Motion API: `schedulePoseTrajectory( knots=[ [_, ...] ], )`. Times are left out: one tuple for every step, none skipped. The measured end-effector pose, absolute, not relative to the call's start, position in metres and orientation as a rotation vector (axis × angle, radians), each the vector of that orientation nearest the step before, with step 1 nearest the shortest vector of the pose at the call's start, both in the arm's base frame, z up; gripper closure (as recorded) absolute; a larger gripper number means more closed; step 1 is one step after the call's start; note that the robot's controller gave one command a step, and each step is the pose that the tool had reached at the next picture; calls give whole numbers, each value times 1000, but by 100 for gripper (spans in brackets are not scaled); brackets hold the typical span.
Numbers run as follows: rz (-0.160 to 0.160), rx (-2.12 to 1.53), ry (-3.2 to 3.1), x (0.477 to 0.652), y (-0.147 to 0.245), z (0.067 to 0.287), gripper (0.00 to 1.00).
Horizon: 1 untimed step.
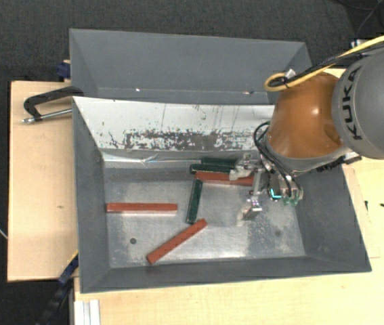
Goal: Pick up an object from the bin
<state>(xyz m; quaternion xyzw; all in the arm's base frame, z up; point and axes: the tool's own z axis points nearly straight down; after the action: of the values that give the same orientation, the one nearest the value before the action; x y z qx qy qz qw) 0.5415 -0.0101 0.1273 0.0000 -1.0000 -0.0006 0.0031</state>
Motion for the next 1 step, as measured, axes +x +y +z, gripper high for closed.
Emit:
schedulePoseTrajectory(
  knots=[
    [-1, 0, -3142, 543, -10, 131, 0]
  ],
)
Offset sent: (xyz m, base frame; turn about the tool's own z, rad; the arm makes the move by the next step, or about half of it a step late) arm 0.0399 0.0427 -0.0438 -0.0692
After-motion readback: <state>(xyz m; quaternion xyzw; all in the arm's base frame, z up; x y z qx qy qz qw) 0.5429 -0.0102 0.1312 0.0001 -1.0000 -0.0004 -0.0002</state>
